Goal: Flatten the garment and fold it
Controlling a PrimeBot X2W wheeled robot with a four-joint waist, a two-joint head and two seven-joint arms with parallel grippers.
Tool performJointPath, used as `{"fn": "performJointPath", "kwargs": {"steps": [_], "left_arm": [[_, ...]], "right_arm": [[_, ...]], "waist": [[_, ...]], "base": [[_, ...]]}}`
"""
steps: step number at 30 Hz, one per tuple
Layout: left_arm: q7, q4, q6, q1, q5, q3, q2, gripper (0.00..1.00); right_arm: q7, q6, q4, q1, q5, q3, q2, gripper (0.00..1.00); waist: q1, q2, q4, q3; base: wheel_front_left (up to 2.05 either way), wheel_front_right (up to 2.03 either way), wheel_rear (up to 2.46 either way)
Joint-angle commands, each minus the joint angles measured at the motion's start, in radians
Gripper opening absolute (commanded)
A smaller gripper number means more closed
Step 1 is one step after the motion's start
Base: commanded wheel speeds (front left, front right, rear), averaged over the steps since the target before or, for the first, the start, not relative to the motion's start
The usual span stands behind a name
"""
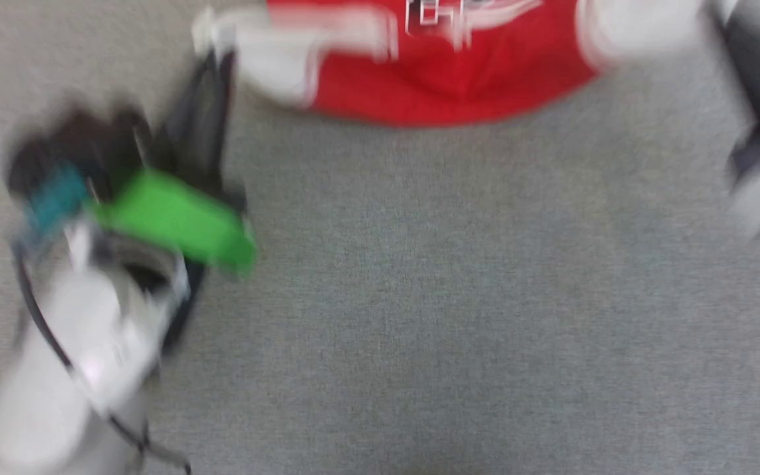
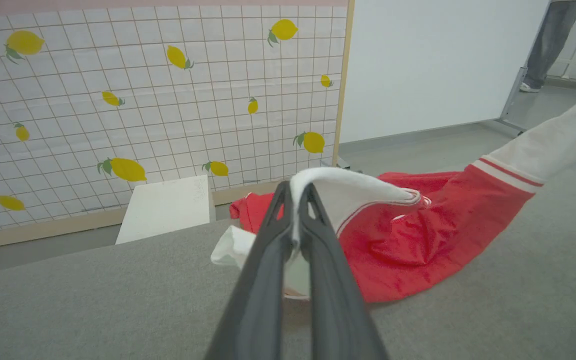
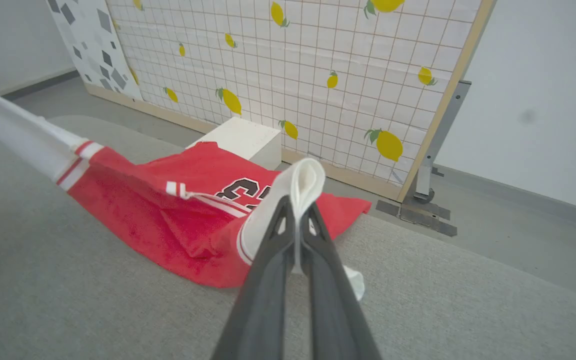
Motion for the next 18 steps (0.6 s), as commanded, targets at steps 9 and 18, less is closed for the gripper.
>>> {"fn": "performJointPath", "kwargs": {"steps": [9,18], "left_arm": [[-0.032,-0.058,0.057,0.441,-0.025,-0.079,0.025,0.00],[-0.024,0.058,0.046,0.637,-0.066,-0.130,0.064,0.00]], "right_arm": [[0.075,-0.002,-0.159,0.449,-0.034,-0.093,0.147,0.00],[0.116,-0.002,-0.132,0.787,-0.080,-0.119,0.125,0.00]], "waist": [[0.0001,0.0000,-0.026,-0.194],[0.0001,0.0000,-0.007,-0.266]], "base": [[0.00,0.00,0.00],[0.00,0.00,0.00]]}}
